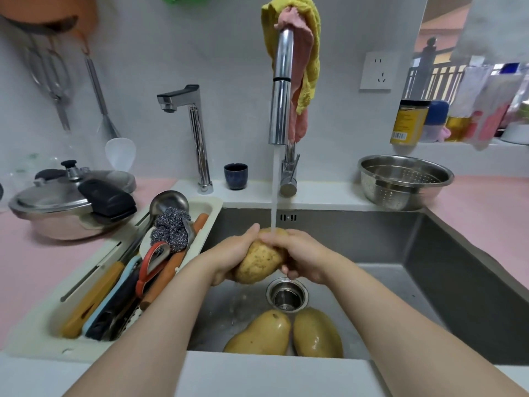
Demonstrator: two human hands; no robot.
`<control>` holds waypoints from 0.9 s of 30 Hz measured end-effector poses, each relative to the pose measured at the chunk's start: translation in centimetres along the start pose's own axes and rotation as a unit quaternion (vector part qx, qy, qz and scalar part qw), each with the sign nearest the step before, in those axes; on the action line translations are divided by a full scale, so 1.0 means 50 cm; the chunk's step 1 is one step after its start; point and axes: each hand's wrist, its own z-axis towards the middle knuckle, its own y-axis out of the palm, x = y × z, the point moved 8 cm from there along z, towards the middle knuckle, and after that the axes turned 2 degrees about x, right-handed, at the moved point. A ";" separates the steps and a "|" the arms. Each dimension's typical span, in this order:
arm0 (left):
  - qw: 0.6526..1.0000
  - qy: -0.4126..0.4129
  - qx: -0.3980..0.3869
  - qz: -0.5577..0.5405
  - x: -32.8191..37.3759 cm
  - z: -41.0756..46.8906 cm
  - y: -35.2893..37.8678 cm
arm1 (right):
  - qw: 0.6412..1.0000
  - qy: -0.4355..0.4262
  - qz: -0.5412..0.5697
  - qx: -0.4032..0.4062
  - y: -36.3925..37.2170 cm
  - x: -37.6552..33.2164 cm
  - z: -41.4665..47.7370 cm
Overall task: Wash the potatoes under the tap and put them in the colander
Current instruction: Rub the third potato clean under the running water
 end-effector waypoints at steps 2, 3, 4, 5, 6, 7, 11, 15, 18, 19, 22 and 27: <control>1.000 0.001 -0.008 -0.028 0.004 -0.004 0.008 | 0.997 -0.050 -0.049 0.041 -0.008 -0.015 0.001; 0.998 -0.003 -0.019 -0.057 0.006 -0.005 0.014 | 0.994 -0.065 -0.057 0.064 -0.011 -0.022 -0.002; 0.995 -0.008 -0.032 -0.095 0.008 -0.008 0.019 | 0.992 -0.077 -0.053 0.088 -0.014 -0.031 -0.007; 0.990 -0.010 -0.046 -0.133 0.011 -0.011 0.025 | 0.989 -0.089 -0.047 0.109 -0.017 -0.040 -0.011; 0.984 -0.009 -0.062 -0.166 0.016 -0.013 0.029 | 0.985 -0.102 -0.047 0.130 -0.020 -0.051 -0.015; 0.978 -0.005 -0.078 -0.191 0.020 -0.014 0.033 | 0.980 -0.116 -0.059 0.151 -0.025 -0.059 -0.014; 0.968 0.008 -0.127 -0.216 0.033 -0.026 0.053 | 0.962 -0.130 -0.122 0.208 -0.047 -0.065 -0.009; 0.983 0.036 -0.078 -0.164 0.038 -0.027 0.052 | 0.972 -0.117 -0.085 0.183 -0.044 -0.060 -0.012; 0.988 0.066 -0.017 -0.137 0.045 -0.022 0.033 | 0.991 -0.092 0.004 0.098 -0.017 -0.048 -0.013; 0.989 0.067 -0.003 -0.132 0.044 -0.021 0.026 | 0.994 -0.082 0.023 0.073 -0.007 -0.043 -0.013; 0.990 0.029 -0.006 -0.136 0.031 -0.019 0.015 | 0.995 -0.071 0.042 0.062 0.002 -0.036 -0.016; 0.987 -0.016 -0.134 -0.090 0.007 -0.024 0.035 | 0.994 -0.055 -0.060 0.074 -0.001 -0.023 -0.012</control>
